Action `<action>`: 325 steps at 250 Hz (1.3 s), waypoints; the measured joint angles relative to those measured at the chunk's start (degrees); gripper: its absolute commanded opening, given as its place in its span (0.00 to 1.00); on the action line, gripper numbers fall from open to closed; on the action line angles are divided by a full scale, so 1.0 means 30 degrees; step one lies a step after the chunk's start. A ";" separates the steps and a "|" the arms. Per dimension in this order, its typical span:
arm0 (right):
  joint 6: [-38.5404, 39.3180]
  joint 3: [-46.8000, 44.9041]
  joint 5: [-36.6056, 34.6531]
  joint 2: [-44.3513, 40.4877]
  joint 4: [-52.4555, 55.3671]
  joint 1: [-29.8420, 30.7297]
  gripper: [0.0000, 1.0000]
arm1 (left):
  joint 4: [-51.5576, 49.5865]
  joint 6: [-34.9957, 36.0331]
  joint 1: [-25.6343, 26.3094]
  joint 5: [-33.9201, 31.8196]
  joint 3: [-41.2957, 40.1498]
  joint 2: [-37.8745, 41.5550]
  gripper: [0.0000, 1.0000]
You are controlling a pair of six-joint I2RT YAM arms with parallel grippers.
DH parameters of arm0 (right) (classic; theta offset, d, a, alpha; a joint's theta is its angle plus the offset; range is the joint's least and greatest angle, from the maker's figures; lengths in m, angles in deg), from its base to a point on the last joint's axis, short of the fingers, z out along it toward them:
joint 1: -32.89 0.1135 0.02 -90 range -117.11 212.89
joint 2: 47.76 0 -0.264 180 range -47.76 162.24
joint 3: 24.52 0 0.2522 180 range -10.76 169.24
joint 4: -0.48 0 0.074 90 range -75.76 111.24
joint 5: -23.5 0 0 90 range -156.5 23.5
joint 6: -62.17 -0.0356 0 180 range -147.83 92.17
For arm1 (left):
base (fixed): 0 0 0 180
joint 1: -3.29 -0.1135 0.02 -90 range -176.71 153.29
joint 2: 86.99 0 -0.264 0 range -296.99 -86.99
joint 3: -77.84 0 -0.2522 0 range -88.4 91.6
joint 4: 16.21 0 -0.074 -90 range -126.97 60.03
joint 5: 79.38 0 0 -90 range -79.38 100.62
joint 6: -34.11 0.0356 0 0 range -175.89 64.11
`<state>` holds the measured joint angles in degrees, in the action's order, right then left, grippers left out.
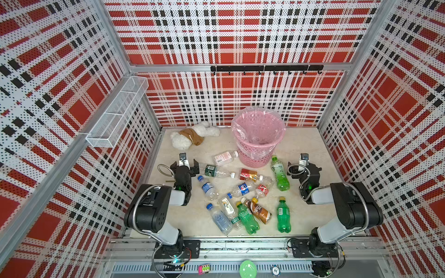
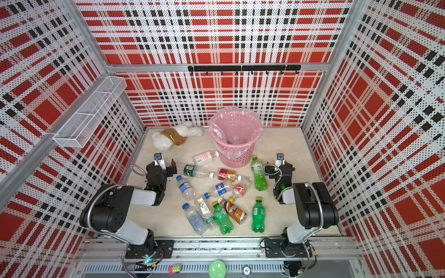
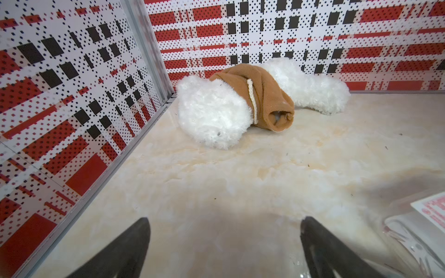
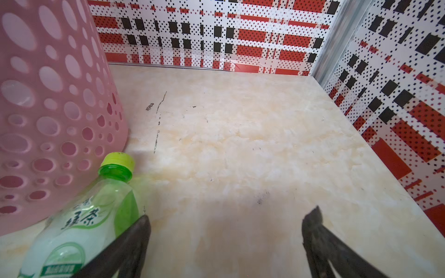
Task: Throw the plastic bottles in the bin
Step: Pick up the plastic bottle from the middle-right of the table.
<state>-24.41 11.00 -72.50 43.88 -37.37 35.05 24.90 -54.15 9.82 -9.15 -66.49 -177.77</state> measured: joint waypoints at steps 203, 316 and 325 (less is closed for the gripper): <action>-0.0007 0.0000 0.0153 0.0000 0.0153 -0.0007 1.00 | 0.0000 0.0000 0.0000 0.0000 0.0000 0.0000 0.99; -0.6018 0.4269 0.3067 -0.8823 0.8276 -0.0546 1.00 | -0.8189 -0.4998 0.1435 -0.0882 0.2732 1.1315 0.99; -0.6390 0.4444 0.3534 -0.9034 0.9391 -0.0554 1.00 | -0.9180 -0.6062 0.1260 -0.0619 0.2863 1.2313 0.99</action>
<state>-43.58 24.33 -61.90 16.77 -9.20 33.39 -2.64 -72.34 13.60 -11.01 -57.90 -140.83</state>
